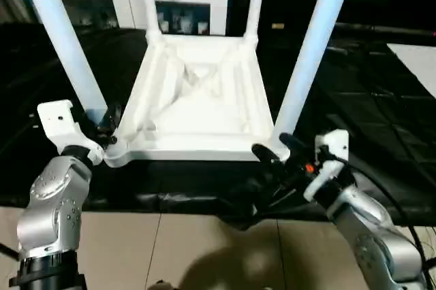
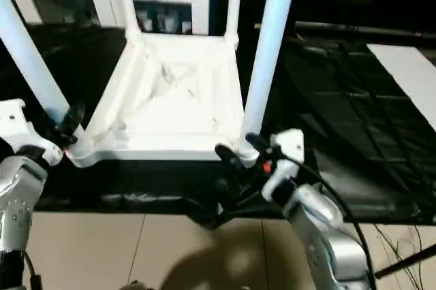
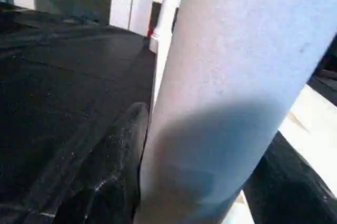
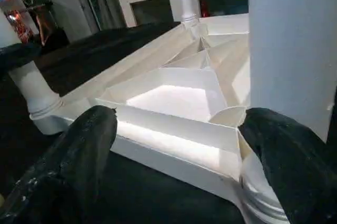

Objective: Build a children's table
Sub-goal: Flip table

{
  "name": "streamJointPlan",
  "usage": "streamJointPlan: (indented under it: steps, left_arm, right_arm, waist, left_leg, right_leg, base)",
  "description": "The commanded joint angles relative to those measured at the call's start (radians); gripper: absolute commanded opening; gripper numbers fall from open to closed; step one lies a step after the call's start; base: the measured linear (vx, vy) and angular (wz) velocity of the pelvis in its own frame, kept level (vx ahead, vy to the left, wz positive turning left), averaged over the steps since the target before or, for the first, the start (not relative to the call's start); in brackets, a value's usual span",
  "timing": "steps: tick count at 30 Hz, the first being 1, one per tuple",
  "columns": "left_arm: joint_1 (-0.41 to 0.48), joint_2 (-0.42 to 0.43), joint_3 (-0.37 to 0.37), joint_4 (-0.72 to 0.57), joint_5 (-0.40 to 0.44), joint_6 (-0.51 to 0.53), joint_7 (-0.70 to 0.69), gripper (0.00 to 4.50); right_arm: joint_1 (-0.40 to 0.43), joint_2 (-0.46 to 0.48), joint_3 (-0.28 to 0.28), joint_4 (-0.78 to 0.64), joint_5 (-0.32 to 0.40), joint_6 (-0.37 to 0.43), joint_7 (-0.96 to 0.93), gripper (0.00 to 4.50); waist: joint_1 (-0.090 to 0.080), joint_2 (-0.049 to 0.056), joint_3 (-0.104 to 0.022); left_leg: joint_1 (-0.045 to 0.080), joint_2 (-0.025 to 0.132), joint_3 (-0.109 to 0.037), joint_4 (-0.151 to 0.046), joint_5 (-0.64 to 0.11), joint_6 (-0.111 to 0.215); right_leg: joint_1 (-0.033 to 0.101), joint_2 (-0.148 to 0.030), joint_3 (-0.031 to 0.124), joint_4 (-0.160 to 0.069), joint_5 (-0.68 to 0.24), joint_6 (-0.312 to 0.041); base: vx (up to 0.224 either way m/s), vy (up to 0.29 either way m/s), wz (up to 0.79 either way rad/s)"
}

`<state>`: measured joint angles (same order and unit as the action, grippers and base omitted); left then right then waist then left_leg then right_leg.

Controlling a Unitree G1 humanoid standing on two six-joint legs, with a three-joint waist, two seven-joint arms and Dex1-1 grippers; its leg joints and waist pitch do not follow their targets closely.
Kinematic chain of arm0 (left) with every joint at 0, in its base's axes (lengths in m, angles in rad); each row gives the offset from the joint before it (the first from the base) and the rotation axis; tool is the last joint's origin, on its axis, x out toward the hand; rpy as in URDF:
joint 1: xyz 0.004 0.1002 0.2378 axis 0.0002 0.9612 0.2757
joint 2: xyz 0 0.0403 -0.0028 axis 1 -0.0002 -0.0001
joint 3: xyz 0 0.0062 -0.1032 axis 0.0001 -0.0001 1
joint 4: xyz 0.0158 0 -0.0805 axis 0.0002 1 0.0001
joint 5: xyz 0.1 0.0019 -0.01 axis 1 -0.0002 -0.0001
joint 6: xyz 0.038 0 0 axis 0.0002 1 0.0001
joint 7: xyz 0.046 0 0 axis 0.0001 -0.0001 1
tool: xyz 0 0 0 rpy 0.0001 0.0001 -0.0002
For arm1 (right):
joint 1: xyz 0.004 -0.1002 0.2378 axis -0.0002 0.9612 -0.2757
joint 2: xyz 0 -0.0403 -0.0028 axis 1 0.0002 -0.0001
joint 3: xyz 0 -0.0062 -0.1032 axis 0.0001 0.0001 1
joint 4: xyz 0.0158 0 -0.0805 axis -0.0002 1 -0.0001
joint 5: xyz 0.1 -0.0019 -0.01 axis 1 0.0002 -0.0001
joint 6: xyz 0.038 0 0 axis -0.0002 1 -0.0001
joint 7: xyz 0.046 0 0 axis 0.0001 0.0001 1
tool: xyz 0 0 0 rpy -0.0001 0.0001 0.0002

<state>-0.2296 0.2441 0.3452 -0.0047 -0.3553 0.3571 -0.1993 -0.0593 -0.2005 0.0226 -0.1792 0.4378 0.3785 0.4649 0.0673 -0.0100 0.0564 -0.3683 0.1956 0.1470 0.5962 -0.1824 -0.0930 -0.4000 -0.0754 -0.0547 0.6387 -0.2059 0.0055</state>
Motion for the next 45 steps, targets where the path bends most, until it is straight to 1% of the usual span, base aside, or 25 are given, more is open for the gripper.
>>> streamJointPlan:
  steps: [1,4,6,7,8,9,11,14,15,20,21,23,26,27,28,32,33,34,36,38,39,40,43,44,45]
  left_arm:
    - [-0.013,-0.019,0.009,-0.003,-0.026,0.028,0.017,2.28]
    - [-0.015,-0.016,0.012,-0.007,-0.038,0.037,0.027,2.27]
    - [-0.017,-0.018,0.017,-0.013,-0.048,0.049,0.036,2.27]
    - [-0.020,-0.023,0.020,-0.021,-0.059,0.062,0.041,2.27]
    - [-0.026,-0.035,0.029,-0.030,-0.076,0.077,0.053,2.27]
    - [-0.035,-0.048,0.041,-0.037,-0.095,0.093,0.068,2.27]
    - [-0.045,-0.060,0.052,-0.039,-0.113,0.102,0.078,2.27]
    - [-0.083,-0.109,0.092,-0.041,-0.187,0.123,0.114,2.27]
    - [-0.095,-0.126,0.102,-0.041,-0.211,0.130,0.129,2.27]
    - [-0.135,-0.188,0.116,-0.050,-0.270,0.156,0.175,2.27]
    - [-0.138,-0.193,0.112,-0.051,-0.267,0.161,0.173,2.27]
    - [-0.148,-0.208,0.103,-0.050,-0.262,0.168,0.180,2.27]
    - [-0.158,-0.233,0.090,-0.048,-0.257,0.175,0.181,2.24]
    - [-0.158,-0.233,0.090,-0.048,-0.257,0.175,0.181,2.24]
    - [-0.167,-0.243,0.090,-0.044,-0.264,0.180,0.189,2.24]
    - [-0.172,-0.249,0.088,-0.041,-0.273,0.184,0.201,2.24]
    - [-0.174,-0.252,0.088,-0.042,-0.277,0.187,0.204,2.24]
    - [-0.175,-0.257,0.088,-0.043,-0.279,0.190,0.210,2.24]
    - [-0.174,-0.260,0.087,-0.044,-0.280,0.194,0.210,2.24]
    - [-0.172,-0.261,0.085,-0.047,-0.281,0.196,0.211,2.24]
    - [-0.169,-0.261,0.082,-0.052,-0.282,0.201,0.209,2.24]
    - [-0.168,-0.261,0.080,-0.055,-0.283,0.204,0.208,2.24]
    - [-0.162,-0.262,0.080,-0.064,-0.283,0.209,0.209,2.24]
    - [-0.160,-0.263,0.080,-0.068,-0.283,0.211,0.210,2.24]
    - [-0.159,-0.265,0.080,-0.071,-0.283,0.213,0.211,2.24]
  right_arm:
    - [-0.015,0.009,0.011,0.019,-0.029,-0.016,-0.017,4.30]
    - [-0.015,0.017,0.026,0.024,-0.037,-0.018,-0.019,4.30]
    - [-0.016,0.017,0.034,0.024,-0.038,-0.016,-0.019,4.30]
    - [-0.017,0.020,0.038,0.024,-0.037,-0.014,-0.021,4.30]
    - [-0.019,0.023,0.040,0.025,-0.039,-0.013,-0.025,4.30]
    - [-0.023,0.027,0.042,0.028,-0.042,-0.010,-0.030,4.30]
    - [-0.028,0.032,0.042,0.032,-0.043,-0.007,-0.035,4.30]
    - [-0.053,0.050,0.040,0.052,-0.057,-0.004,-0.049,4.30]
    - [-0.063,0.053,0.043,0.059,-0.060,-0.002,-0.053,4.30]
    - [-0.115,0.063,0.066,0.102,-0.071,0.000,-0.051,4.30]
    - [-0.126,0.065,0.069,0.115,-0.077,0.003,-0.054,4.30]
    - [-0.158,0.072,0.071,0.158,-0.088,0.018,-0.067,4.46]
    - [-0.228,0.133,0.023,0.271,-0.065,0.010,-0.114,4.50]
    - [-0.228,0.133,0.023,0.271,-0.065,0.010,-0.114,4.50]
    - [-0.266,0.174,-0.004,0.332,-0.035,0.000,-0.121,4.50]
    - [-0.316,0.216,-0.050,0.428,-0.008,-0.028,-0.154,4.50]
    - [-0.342,0.236,-0.078,0.476,0.013,-0.043,-0.171,4.50]
    - [-0.391,0.272,-0.134,0.552,0.077,-0.068,-0.167,4.50]
    - [-0.431,0.296,-0.177,0.612,0.114,-0.090,-0.165,4.50]
    - [-0.468,0.314,-0.210,0.666,0.134,-0.118,-0.165,4.50]
    - [-0.512,0.332,-0.251,0.729,0.157,-0.150,-0.177,4.50]
    - [-0.532,0.340,-0.272,0.757,0.170,-0.162,-0.183,4.50]
    - [-0.581,0.356,-0.298,0.811,0.201,-0.186,-0.142,4.50]
    - [-0.595,0.359,-0.300,0.826,0.203,-0.194,-0.129,4.50]
    - [-0.604,0.360,-0.303,0.841,0.202,-0.201,-0.124,4.50]
  waist:
    - [-0.004,-0.002,-0.051]
    - [-0.005,-0.003,-0.052]
    - [-0.005,0.000,-0.052]
    - [-0.006,-0.008,-0.052]
    - [-0.005,-0.005,-0.053]
    - [-0.006,-0.010,-0.051]
    - [-0.005,-0.008,-0.052]
    - [-0.005,-0.012,-0.053]
    - [-0.003,-0.016,-0.055]
    - [0.000,-0.015,-0.064]
    - [-0.001,-0.021,-0.064]
    - [-0.002,-0.017,-0.067]
    - [-0.005,-0.021,-0.069]
    - [-0.006,-0.021,-0.069]
    - [-0.006,-0.021,-0.070]
    - [-0.003,-0.018,-0.068]
    - [-0.003,-0.018,-0.068]
    - [-0.007,-0.017,-0.069]
    - [-0.005,-0.015,-0.068]
    - [-0.007,-0.016,-0.070]
    - [-0.005,-0.019,-0.071]
    - [-0.005,-0.016,-0.072]
    - [-0.001,-0.017,-0.075]
    - [0.001,-0.022,-0.075]
    - [0.001,-0.019,-0.075]
  left_leg:
    - [-0.002,0.017,0.003,-0.081,-0.312,-0.007]
    - [-0.002,0.018,0.002,-0.082,-0.300,-0.005]
    - [-0.001,0.019,0.003,-0.083,-0.295,-0.004]
    - [-0.004,0.020,0.004,-0.083,-0.291,-0.002]
    - [-0.003,0.020,0.004,-0.083,-0.286,-0.003]
    - [-0.004,0.021,0.006,-0.083,-0.282,-0.002]
    - [-0.005,0.019,0.006,-0.082,-0.274,0.000]
    - [-0.007,0.016,0.008,-0.080,-0.260,0.000]
    - [-0.007,0.017,0.009,-0.077,-0.241,0.002]
    - [-0.011,0.017,0.013,-0.068,-0.161,0.012]
    - [-0.012,0.017,0.015,-0.066,-0.134,0.022]
    - [-0.012,0.017,0.013,-0.064,-0.100,0.028]
    - [-0.014,0.016,0.014,-0.063,-0.076,0.031]
    - [-0.012,0.016,0.015,-0.062,-0.079,0.033]
    - [-0.009,0.018,0.017,-0.061,-0.080,0.043]
    - [-0.004,0.021,0.019,-0.063,-0.086,0.037]
    - [-0.004,0.021,0.019,-0.063,-0.086,0.037]
    - [-0.005,0.020,0.020,-0.064,-0.106,0.033]
    - [-0.003,0.021,0.020,-0.064,-0.125,0.030]
    - [-0.005,0.021,0.020,-0.063,-0.108,0.034]
    - [-0.004,0.021,0.020,-0.062,-0.098,0.036]
    - [-0.004,0.020,0.023,-0.060,-0.087,0.040]
    - [-0.003,0.022,0.025,-0.058,-0.062,0.054]
    - [-0.004,0.022,0.027,-0.057,-0.057,0.059]
    - [-0.005,0.022,0.027,-0.057,-0.049,0.063]
  right_leg:
    - [0.033,-0.045,0.043,-0.110,-0.360,-0.099]
    - [0.033,-0.047,0.043,-0.113,-0.378,-0.081]
    - [0.031,-0.046,0.043,-0.113,-0.366,-0.082]
    - [0.032,-0.044,0.043,-0.114,-0.349,-0.086]
    - [0.033,-0.045,0.043,-0.111,-0.342,-0.088]
    - [0.032,-0.045,0.043,-0.112,-0.335,-0.092]
    - [0.033,-0.045,0.043,-0.111,-0.338,-0.091]
    - [0.034,-0.047,0.043,-0.111,-0.351,-0.085]
    - [0.033,-0.046,0.044,-0.110,-0.329,-0.087]
    - [0.039,-0.044,0.043,-0.095,-0.185,-0.128]
    - [0.040,-0.042,0.043,-0.092,-0.131,-0.137]
    - [0.045,-0.041,0.040,-0.082,-0.072,-0.150]
    - [0.050,-0.042,0.040,-0.075,-0.016,-0.165]
    - [0.049,-0.042,0.040,-0.075,-0.012,-0.170]
    - [0.048,-0.043,0.042,-0.073,0.000,-0.179]
    - [0.047,-0.044,0.042,-0.074,-0.007,-0.183]
    - [0.047,-0.044,0.042,-0.074,-0.007,-0.183]
    - [0.049,-0.046,0.042,-0.072,-0.018,-0.187]
    - [0.047,-0.046,0.042,-0.075,-0.041,-0.183]
    - [0.049,-0.046,0.043,-0.072,-0.017,-0.185]
    - [0.050,-0.046,0.042,-0.071,-0.004,-0.185]
    - [0.048,-0.046,0.042,-0.068,0.012,-0.196]
    - [0.052,-0.045,0.040,-0.062,0.051,-0.202]
    - [0.051,-0.044,0.041,-0.063,0.059,-0.202]
    - [0.053,-0.046,0.040,-0.061,0.064,-0.205]
  base:
    - [0.000,0.000,0.00]
    - [0.000,0.000,0.00]
    - [0.000,0.000,0.00]
    - [0.000,0.000,0.00]
    - [0.000,0.000,0.00]
    - [0.000,0.000,0.00]
    - [0.000,0.000,0.00]
    - [0.000,0.000,0.00]
    - [0.000,0.000,0.00]
    - [0.000,0.000,0.00]
    - [0.000,0.000,0.00]
    - [0.000,0.000,0.00]
    - [0.000,0.000,0.00]
    - [0.000,0.000,0.00]
    - [0.000,0.000,0.00]
    - [0.000,0.000,0.00]
    - [0.000,0.000,0.00]
    - [0.000,0.000,0.00]
    - [0.000,0.000,0.00]
    - [0.000,0.000,0.00]
    - [0.000,0.000,0.00]
    - [0.000,0.000,0.00]
    - [0.000,0.000,0.00]
    - [0.000,0.000,0.00]
    - [0.000,0.000,0.00]
